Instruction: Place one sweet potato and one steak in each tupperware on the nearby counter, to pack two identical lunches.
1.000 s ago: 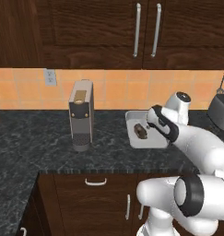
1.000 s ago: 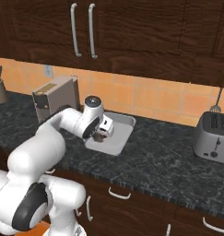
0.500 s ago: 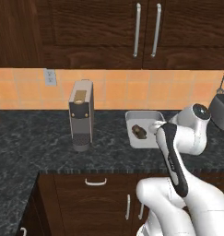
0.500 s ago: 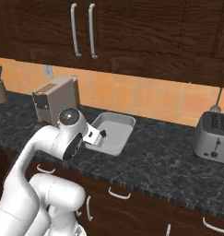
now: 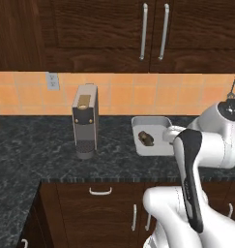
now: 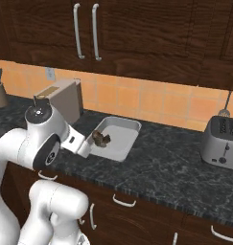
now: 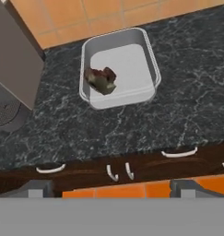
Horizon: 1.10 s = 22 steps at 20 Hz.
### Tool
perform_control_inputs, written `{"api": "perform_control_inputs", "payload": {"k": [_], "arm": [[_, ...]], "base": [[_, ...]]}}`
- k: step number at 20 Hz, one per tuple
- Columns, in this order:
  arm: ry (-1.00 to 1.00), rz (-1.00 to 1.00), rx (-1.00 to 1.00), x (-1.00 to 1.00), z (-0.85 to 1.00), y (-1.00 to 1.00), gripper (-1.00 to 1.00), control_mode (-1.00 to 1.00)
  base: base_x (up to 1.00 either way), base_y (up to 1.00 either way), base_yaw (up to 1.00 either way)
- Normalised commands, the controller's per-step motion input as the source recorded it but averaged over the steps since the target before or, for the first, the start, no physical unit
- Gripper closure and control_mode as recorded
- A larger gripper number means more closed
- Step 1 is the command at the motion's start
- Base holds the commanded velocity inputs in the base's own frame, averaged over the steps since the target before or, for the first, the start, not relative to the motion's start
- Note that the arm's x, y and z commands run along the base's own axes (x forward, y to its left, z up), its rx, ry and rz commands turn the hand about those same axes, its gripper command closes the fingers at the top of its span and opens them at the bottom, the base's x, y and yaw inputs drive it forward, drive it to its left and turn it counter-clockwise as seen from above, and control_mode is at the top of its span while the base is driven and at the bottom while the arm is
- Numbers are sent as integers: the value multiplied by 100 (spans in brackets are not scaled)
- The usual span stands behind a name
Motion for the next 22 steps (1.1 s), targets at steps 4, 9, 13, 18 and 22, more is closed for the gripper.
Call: {"api": "perform_control_inputs", "payload": {"k": [4,9,13,18,22], "arm": [[0,0,-8,-38,-12,19,-100,-100],[-7,0,-2,-35,-18,3,-100,100],[0,0,0,0,0,0,-100,100],[0,0,0,0,0,0,-100,100],[0,0,0,0,0,0,-100,100]], "base": [[0,0,0],[-20,0,0],[-98,-18,-34],[-49,-9,-71],[-2,-29,-83]]}}
